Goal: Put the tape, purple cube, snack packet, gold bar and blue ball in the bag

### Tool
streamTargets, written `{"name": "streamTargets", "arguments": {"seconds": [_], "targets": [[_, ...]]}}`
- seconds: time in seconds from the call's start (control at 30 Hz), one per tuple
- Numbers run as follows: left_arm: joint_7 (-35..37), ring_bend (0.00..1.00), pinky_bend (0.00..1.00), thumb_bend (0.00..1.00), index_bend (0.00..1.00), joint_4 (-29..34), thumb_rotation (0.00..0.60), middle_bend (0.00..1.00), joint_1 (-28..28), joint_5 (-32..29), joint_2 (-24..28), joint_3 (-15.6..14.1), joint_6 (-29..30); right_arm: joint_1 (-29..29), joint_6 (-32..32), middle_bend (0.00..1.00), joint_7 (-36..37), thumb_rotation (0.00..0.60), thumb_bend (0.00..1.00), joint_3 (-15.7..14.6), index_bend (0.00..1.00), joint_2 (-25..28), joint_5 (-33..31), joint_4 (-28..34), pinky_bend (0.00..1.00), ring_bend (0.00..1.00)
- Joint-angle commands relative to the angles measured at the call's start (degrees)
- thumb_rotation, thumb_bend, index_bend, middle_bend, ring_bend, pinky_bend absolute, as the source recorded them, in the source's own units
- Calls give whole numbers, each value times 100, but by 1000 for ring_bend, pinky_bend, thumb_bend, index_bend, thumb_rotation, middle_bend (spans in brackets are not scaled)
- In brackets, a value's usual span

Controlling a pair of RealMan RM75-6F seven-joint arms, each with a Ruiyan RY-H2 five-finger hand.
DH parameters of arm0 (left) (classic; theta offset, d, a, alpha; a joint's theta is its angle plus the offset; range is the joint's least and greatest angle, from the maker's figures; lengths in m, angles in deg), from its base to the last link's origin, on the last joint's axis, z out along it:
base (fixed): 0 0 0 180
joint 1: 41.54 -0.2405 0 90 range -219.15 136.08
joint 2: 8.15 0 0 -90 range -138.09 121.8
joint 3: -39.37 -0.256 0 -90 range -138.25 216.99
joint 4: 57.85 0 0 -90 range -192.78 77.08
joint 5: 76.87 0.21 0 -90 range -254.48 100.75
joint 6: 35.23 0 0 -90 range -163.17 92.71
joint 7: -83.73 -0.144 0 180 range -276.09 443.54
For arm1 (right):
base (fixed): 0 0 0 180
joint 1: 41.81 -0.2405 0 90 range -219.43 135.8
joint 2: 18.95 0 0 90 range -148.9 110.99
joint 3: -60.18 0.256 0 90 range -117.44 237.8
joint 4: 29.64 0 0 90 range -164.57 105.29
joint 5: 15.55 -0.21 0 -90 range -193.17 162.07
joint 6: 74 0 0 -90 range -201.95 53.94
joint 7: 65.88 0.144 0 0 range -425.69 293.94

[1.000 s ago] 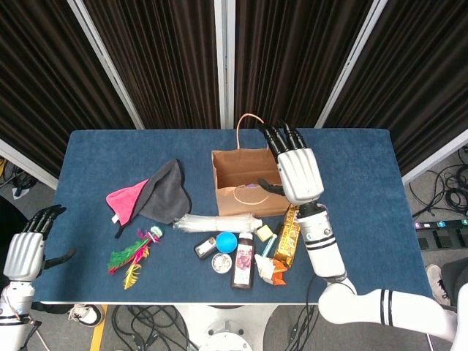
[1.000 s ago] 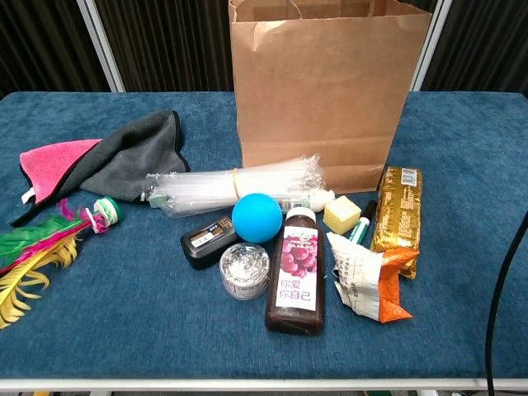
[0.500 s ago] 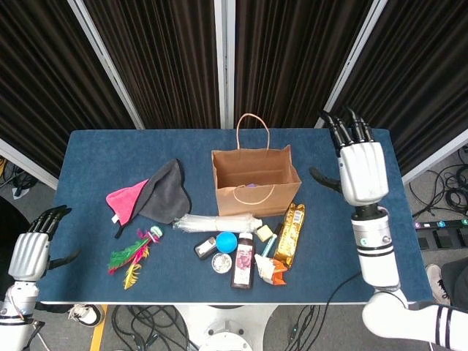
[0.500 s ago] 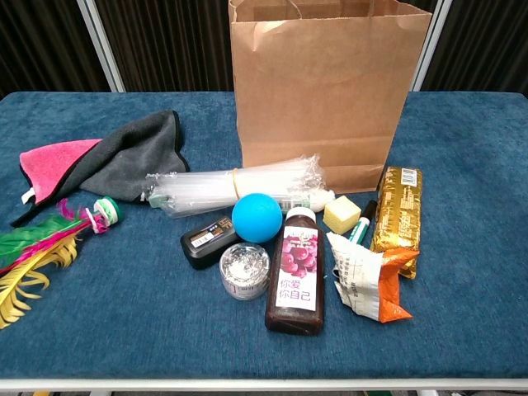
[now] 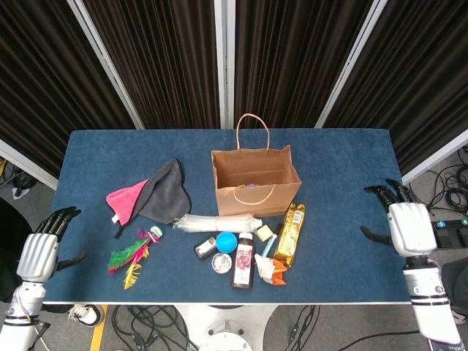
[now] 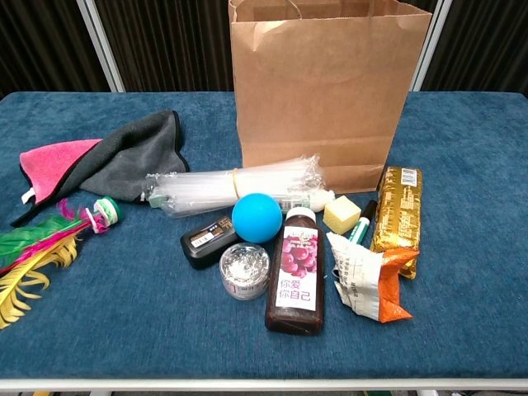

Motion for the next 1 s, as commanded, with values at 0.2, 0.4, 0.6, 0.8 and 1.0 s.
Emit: {"name": "streamTargets", "arguments": {"seconds": [0.2,0.4,0.6,0.8,1.0], "targets": [[-33,159,252,219,223,-130,600,256,-128,-51,7,5,179,92,767,303,498,600,0,-779,281,-905,629,-365,217,140],[85,159,252,220,223,-168,600,256,-178,-160,38,25,155,26,1033,298,352,600,0,-934,275,-1329,767,-457,218,140],[164,159,252,219,223,-315,600,256,-178,-204,-40,41,114,-150,1392,288,154,600,0,-923,257,-1791,694,-481,218,140],[239,159,252,220,223,-351,600,256,-169,-279,-18,90,60,-278,1592,288,-149,600,0,-856,255,-2281,532,-716,218,140],[300,159,252,220,223,-457,600,256,-180,-365,-8,162,70,-400,1759,288,-326,600,0,-810,255,-2619,401,-890,218,139]]}}
